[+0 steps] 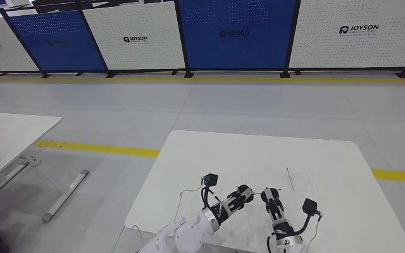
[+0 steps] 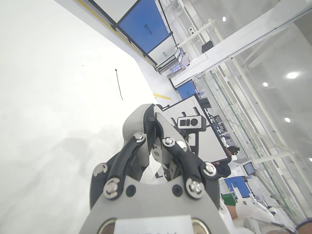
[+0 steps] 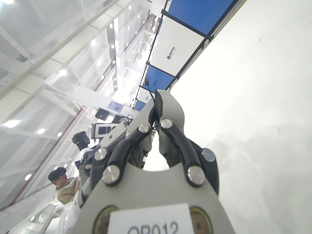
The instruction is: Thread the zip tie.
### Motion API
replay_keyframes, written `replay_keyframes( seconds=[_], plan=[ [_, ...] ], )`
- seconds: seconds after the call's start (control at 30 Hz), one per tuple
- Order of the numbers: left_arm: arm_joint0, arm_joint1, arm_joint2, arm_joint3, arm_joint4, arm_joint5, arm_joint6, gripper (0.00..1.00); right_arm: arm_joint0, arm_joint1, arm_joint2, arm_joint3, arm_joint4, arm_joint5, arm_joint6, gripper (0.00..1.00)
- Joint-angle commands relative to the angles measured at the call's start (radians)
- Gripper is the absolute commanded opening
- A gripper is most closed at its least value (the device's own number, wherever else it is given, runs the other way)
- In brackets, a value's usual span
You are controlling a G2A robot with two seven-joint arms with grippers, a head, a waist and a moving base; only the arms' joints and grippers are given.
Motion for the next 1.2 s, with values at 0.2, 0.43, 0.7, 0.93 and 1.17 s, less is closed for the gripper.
replay_keyframes(
  seconds=[0.2, 0.43, 0.7, 0.93, 1.17],
  plan=[
    [-0.002, -0.001, -0.003, 0.008, -0.008, 0.003, 0.005, 0.00, -0.004, 0.001, 0.005, -0.001, -0.001, -0.009, 0.008, 0.09],
    [-0.010, -0.004, 0.000, 0.019, -0.016, 0.016, 0.010, 0.00, -0.006, 0.002, 0.008, 0.001, -0.005, -0.007, 0.002, 0.05],
    [-0.015, -0.007, 0.003, 0.023, -0.019, 0.042, 0.020, 0.00, -0.012, 0.003, 0.011, 0.000, -0.026, -0.014, -0.008, 0.07],
    [-0.014, -0.008, 0.008, 0.017, -0.015, 0.027, 0.012, 0.00, -0.013, 0.003, 0.008, 0.004, -0.047, -0.017, -0.010, 0.00],
    [-0.003, -0.005, 0.004, 0.005, 0.000, 0.015, 0.009, 0.00, -0.008, 0.005, 0.008, 0.007, -0.043, -0.028, 0.014, 0.00]
  ],
)
